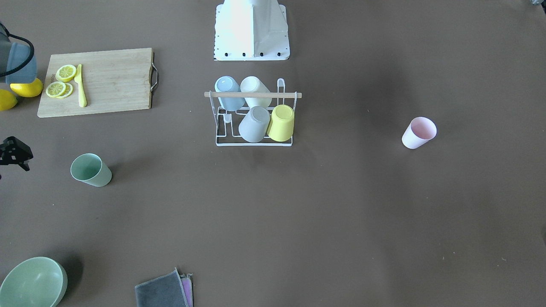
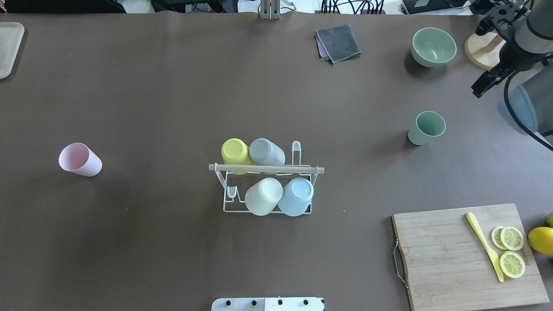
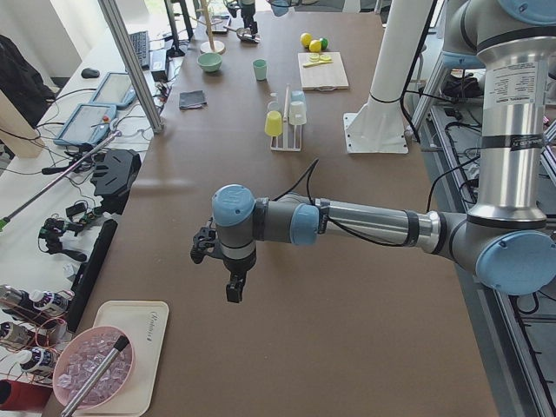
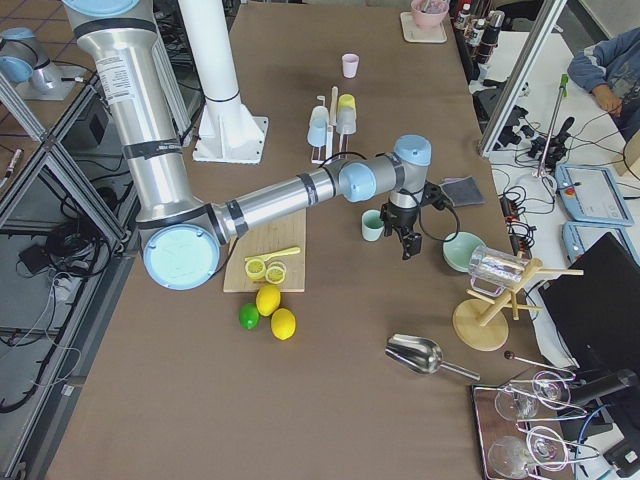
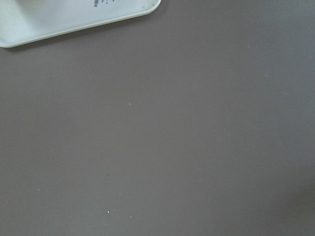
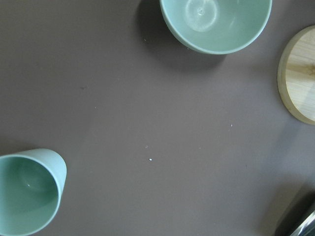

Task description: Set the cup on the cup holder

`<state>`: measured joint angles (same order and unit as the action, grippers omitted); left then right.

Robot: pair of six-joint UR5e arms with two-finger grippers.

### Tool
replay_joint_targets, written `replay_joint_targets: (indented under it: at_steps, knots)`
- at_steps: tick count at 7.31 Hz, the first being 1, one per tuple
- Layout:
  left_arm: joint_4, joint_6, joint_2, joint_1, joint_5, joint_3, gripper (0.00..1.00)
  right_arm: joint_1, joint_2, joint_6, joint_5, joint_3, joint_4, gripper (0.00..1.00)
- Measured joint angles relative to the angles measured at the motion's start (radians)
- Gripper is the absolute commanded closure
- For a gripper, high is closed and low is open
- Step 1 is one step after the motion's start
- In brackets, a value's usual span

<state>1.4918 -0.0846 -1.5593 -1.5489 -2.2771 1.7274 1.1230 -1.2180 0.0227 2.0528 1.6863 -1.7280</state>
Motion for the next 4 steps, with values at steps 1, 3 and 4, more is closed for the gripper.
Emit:
replay_joint_targets:
  at_steps: [1,3,4]
  knots:
    - [-0.038,-0.001,-0.037,0.008,0.001,-0.009,0.02,-0.039,0.035,0.010,-0.036,-0.005,-0.032,0.00]
    - [-0.117,-0.006,-0.112,0.042,0.003,-0.023,0.02,-0.104,0.146,0.015,-0.096,-0.041,-0.151,0.00]
    - [-0.149,-0.014,-0.146,0.062,0.004,-0.030,0.02,-0.131,0.207,0.010,-0.122,-0.069,-0.214,0.00]
